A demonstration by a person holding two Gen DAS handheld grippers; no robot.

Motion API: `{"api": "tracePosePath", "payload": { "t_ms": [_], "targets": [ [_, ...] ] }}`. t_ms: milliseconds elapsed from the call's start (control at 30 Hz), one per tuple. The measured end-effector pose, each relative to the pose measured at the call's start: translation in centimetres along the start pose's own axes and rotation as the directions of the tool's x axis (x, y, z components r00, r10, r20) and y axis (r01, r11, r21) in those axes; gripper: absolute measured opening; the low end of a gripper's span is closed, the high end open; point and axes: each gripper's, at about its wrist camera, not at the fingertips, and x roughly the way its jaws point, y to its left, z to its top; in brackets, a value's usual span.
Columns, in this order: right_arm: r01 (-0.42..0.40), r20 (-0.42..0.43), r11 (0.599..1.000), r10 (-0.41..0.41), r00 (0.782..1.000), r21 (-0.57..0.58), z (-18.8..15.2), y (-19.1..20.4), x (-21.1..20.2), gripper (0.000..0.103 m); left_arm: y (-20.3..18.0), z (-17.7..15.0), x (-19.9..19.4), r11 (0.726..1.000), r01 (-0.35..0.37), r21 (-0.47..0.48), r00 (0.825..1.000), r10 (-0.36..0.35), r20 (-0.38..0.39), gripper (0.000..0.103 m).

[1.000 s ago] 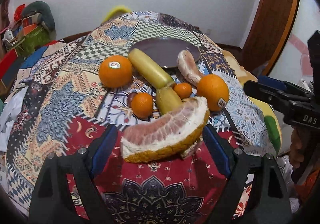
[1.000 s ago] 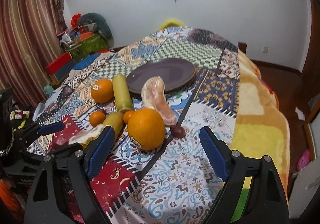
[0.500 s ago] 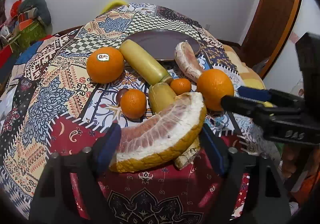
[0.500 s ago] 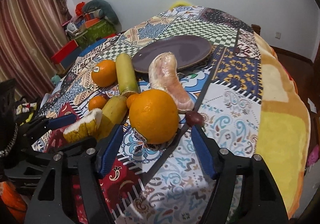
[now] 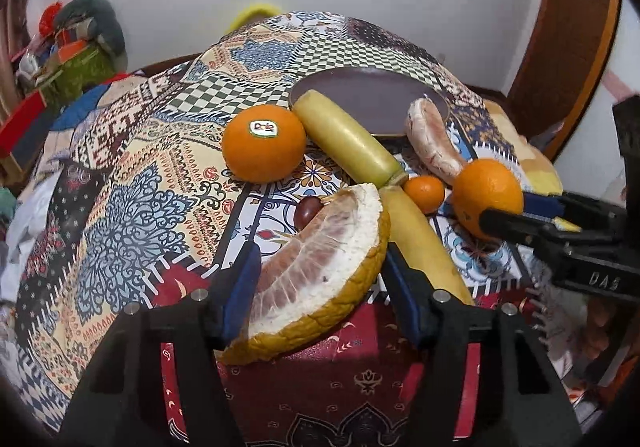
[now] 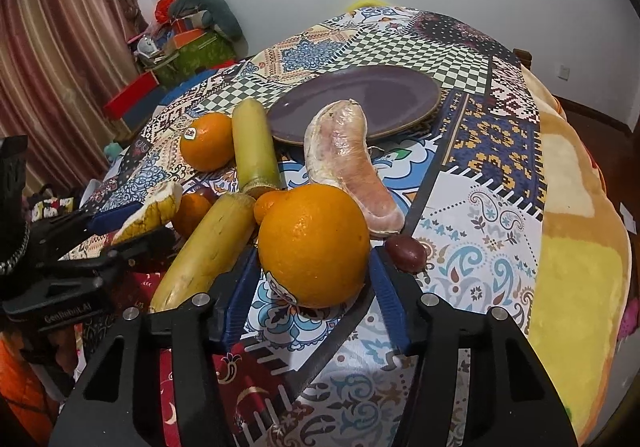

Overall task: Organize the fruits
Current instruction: 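Grasp the rind-on pomelo wedge with the left tool while the right tool grasps the large orange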

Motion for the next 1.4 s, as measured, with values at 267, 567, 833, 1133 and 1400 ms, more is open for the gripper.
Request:
{"api": "tracePosePath", "payload": {
  "t_ms": [267, 567, 833, 1133, 1400],
  "targets": [
    [-0.010, -0.011, 1.000, 0.010, 1.000, 0.002, 0.1, -0.2, 0.2, 0.055, 0.0, -0.6, -0.1, 0.997, 0.004, 0.079, 1.000, -0.002, -0.028, 0.067],
    [-0.006, -0.012, 1.000, 0.006, 1.000, -0.003, 0.2, -0.1, 0.4, 0.055, 0.1, -2.0, -0.3, 0.988, -0.065, 0.141, 0.997, 0.070, -0.031, 0.083],
    [0.012, -0.027, 1.000, -0.013, 1.000, -0.013, 0.4, 0.1, 0.8, 0.057, 2.0, -1.6, 0.9, 0.995, -0.056, 0.078, 0.997, 0.060, -0.042, 0.086],
    [0.023, -0.036, 1.000, -0.023, 0.999, -0.013, 0.3, -0.1, 1.3, 0.055, 2.1, -0.4, 1.3, 0.998, -0.014, 0.056, 1.000, 0.014, 0.002, 0.067],
    [0.014, -0.019, 1.000, -0.014, 1.000, 0.002, 0.0, 0.0, 0.3, 0.053, 3.0, 0.3, 0.2, 0.999, 0.038, -0.020, 0.999, -0.038, 0.016, 0.049]
  ]
}}
